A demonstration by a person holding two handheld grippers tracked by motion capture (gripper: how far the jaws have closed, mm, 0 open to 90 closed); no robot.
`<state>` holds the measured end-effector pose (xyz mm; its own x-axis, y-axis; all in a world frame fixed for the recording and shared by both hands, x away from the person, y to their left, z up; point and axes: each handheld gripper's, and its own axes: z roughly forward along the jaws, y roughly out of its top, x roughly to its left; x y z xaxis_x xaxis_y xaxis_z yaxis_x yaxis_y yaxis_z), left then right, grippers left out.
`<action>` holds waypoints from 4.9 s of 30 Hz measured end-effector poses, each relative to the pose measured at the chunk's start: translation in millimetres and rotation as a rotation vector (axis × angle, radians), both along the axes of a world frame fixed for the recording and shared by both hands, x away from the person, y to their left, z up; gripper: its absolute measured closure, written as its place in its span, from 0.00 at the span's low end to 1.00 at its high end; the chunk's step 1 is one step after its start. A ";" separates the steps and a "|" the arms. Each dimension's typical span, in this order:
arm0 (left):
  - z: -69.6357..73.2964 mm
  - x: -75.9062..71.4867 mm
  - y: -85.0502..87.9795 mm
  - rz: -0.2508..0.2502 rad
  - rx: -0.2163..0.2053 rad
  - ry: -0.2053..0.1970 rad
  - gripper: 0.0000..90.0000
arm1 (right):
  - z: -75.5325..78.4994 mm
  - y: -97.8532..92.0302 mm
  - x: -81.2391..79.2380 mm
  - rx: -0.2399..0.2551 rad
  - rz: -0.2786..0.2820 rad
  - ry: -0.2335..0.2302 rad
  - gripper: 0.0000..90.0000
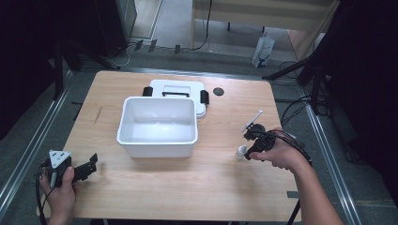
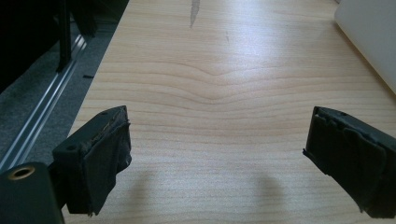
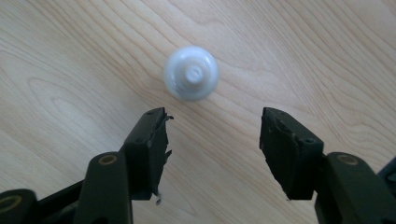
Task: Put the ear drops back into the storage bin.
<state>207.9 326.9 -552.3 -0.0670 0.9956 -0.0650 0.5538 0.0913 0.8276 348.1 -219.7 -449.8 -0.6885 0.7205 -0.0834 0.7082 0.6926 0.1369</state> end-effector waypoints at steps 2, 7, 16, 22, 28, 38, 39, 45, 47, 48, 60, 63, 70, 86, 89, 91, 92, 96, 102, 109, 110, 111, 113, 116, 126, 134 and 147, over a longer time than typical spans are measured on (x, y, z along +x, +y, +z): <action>0.0 0.1 0.2 0.002 -0.001 0.000 0.08 | -0.6 5.3 3.5 -0.001 -0.002 0.015 0.48; 0.0 0.0 0.5 0.002 -0.005 0.000 0.08 | 0.5 13.6 9.2 0.009 -0.001 0.030 0.56; -0.1 0.1 0.7 0.001 -0.008 0.000 0.08 | -1.2 19.0 19.4 0.017 -0.031 0.056 0.71; 0.0 0.0 1.1 0.001 -0.008 -0.001 0.08 | -2.0 21.9 20.7 0.025 -0.018 0.064 0.80; -0.1 0.1 1.6 0.001 -0.013 -0.001 0.08 | -1.3 22.0 21.5 0.018 -0.015 0.084 0.80; -0.1 0.0 1.2 0.007 -0.011 -0.003 0.08 | 21.4 32.6 25.8 0.057 0.030 0.098 0.80; -0.1 0.0 1.2 0.007 -0.011 -0.003 0.08 | 21.4 32.6 25.8 0.057 0.030 0.098 0.80; -0.1 -0.1 1.6 0.009 -0.018 -0.005 0.08 | 38.4 43.3 28.8 0.057 0.052 0.100 0.80; -0.1 -0.2 2.2 0.008 -0.024 -0.005 0.08 | 47.0 48.9 30.7 0.069 0.055 0.090 0.80; -0.1 -0.2 2.2 0.008 -0.024 -0.005 0.08 | 47.0 48.9 30.7 0.069 0.055 0.090 0.80; -0.2 0.0 2.2 0.007 -0.024 -0.007 0.08 | 80.6 76.0 38.5 0.082 0.101 0.050 0.80; 0.0 -0.1 2.9 0.006 -0.028 -0.002 0.08 | 90.1 82.8 40.5 0.081 0.117 0.039 0.80; 0.1 -0.2 2.9 0.006 -0.028 -0.003 0.08 | 110.8 101.8 45.6 0.090 0.138 0.005 0.80; 0.0 -0.2 2.9 0.004 -0.029 -0.004 0.08 | 139.8 145.7 53.8 0.098 0.207 -0.013 0.80; 0.1 -0.3 2.8 0.004 -0.029 -0.004 0.08 | 139.7 156.0 54.4 0.103 0.226 -0.010 0.80; 0.1 -0.2 2.9 0.003 -0.029 -0.003 0.08 | 139.4 161.4 54.9 0.101 0.238 -0.009 0.80; 0.0 -0.2 3.0 0.002 -0.029 -0.004 0.08 | 139.0 164.6 55.2 0.102 0.239 -0.009 0.80; 0.1 -0.2 3.0 0.002 -0.029 -0.003 0.08 | 134.7 177.8 57.1 0.105 0.262 0.007 0.80; 0.2 -0.4 3.2 0.001 -0.032 0.000 0.08 | 128.1 190.1 59.5 0.111 0.292 0.010 0.80; 0.1 -0.4 3.6 -0.001 -0.032 -0.001 0.08 | 113.0 197.3 64.1 0.087 0.338 -0.007 0.80; 0.1 -0.4 3.7 -0.001 -0.032 -0.001 0.08 | 111.0 197.5 64.5 0.083 0.350 -0.009 0.80; -0.1 -0.2 3.5 0.001 -0.034 -0.004 0.08 | 108.6 197.6 65.0 0.075 0.363 -0.009 0.80; -0.1 -0.2 3.7 0.001 -0.035 -0.004 0.08 | 103.3 197.7 65.2 0.057 0.402 -0.014 0.80; -0.1 -0.1 3.6 0.001 -0.035 -0.003 0.08 | 97.8 197.7 64.7 0.044 0.450 -0.026 0.80; -0.1 -0.2 4.0 0.000 -0.035 -0.003 0.08 | 74.6 201.0 64.5 0.037 0.573 -0.041 0.80; -0.3 0.0 3.8 0.001 -0.038 -0.005 0.08 | 54.9 201.4 60.3 0.004 0.683 -0.045 0.80; -0.2 -0.3 3.9 0.003 -0.035 -0.007 0.08 | 34.3 207.3 59.5 -0.072 0.729 -0.046 0.80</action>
